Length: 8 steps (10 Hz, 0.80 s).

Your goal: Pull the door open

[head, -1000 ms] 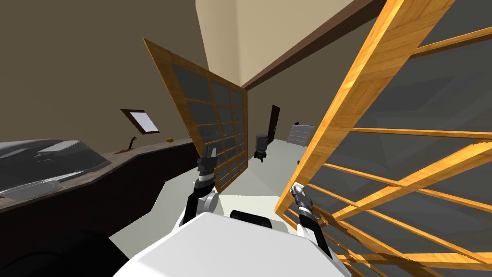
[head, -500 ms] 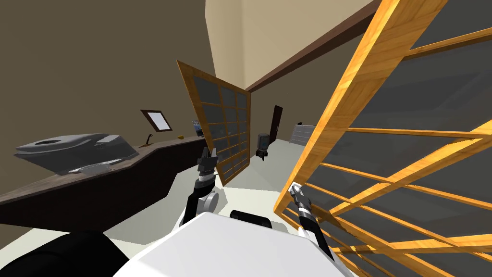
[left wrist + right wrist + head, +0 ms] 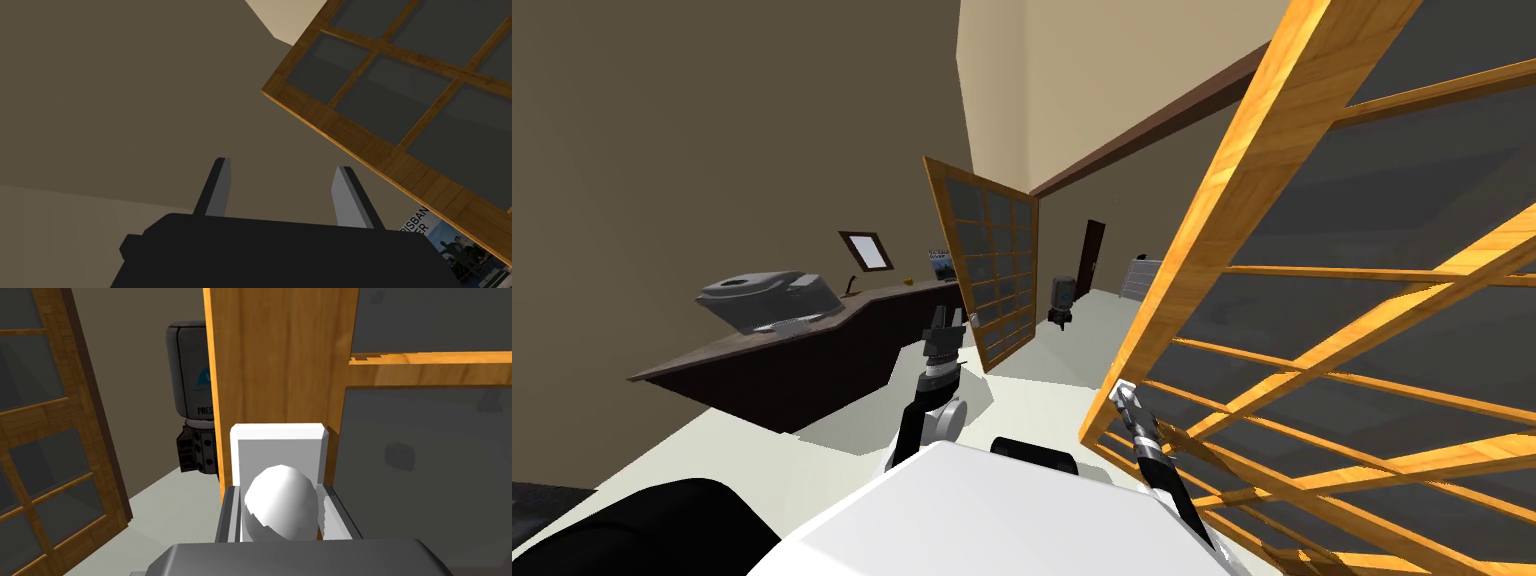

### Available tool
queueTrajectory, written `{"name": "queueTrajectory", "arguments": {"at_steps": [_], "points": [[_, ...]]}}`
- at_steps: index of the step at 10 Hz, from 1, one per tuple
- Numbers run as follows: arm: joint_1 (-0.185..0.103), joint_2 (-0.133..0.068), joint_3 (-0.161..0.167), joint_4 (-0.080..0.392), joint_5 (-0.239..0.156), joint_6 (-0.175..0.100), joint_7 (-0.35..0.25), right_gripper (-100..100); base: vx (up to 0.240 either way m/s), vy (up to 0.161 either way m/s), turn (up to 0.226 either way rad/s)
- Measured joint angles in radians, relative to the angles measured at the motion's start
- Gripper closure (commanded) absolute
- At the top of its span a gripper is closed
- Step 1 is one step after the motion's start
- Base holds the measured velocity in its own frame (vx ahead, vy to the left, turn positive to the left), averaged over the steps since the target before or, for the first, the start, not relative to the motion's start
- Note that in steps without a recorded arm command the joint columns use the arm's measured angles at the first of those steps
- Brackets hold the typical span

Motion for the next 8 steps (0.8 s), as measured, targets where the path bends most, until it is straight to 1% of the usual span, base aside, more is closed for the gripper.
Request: {"name": "queueTrajectory", "arguments": {"at_steps": [1, 2, 4, 5, 6, 8], "points": [[0.009, -0.008, 0.011, -0.011, 0.006, -0.002, -0.01, 100, -0.112, -0.008, 0.017], [0.014, -0.006, 0.016, -0.01, 0.008, 0.0, -0.012, 100, -0.145, -0.004, 0.012], [0.035, -0.029, 0.047, -0.019, 0.033, -0.026, -0.046, 100, -0.183, -0.035, 0.022], [0.046, -0.044, 0.064, -0.025, 0.046, -0.04, -0.067, 100, -0.189, -0.028, 0.012], [0.065, -0.059, 0.081, -0.044, 0.06, -0.051, -0.085, 100, -0.153, -0.018, -0.001], [0.079, -0.081, 0.114, -0.034, 0.086, -0.085, -0.123, 100, -0.162, -0.027, 0.004]]}}
